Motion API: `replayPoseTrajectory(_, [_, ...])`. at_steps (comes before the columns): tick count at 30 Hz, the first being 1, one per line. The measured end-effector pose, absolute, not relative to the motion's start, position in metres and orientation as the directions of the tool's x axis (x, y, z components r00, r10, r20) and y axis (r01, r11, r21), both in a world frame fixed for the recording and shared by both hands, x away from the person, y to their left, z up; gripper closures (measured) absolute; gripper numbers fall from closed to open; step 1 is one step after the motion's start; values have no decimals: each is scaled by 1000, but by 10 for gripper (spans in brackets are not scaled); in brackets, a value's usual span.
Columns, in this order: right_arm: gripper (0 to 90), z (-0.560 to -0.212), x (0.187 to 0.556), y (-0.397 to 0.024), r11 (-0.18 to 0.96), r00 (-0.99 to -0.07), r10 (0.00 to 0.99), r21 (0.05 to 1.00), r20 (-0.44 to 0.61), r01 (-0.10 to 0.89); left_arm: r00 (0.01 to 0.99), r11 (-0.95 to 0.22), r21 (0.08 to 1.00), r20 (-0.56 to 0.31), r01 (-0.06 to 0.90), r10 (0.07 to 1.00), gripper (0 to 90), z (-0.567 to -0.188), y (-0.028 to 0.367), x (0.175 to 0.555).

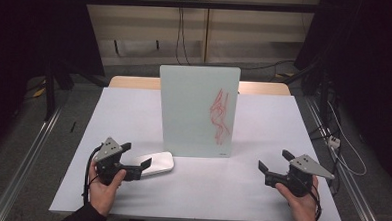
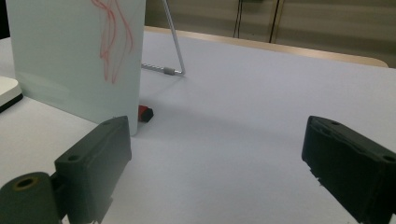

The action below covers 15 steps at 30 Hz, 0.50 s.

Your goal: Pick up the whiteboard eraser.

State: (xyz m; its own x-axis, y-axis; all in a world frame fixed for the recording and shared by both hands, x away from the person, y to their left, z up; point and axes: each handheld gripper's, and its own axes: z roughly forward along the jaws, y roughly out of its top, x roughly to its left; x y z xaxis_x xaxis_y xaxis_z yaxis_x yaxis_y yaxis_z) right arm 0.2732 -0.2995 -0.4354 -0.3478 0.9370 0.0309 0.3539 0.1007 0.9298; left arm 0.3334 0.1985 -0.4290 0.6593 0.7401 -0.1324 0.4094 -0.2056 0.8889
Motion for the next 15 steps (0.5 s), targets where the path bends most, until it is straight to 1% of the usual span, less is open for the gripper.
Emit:
replayPoseTrajectory(11, [80, -436, 274, -300, 95, -349, 936, 929, 39, 359, 656, -197, 886, -147, 420, 740, 54, -430, 200, 335])
replayPoseTrajectory(15, [80, -436, 274, -300, 97, -353, 935, 930, 37, 355, 678, -229, 886, -122, 404, 725, 51, -425, 198, 335])
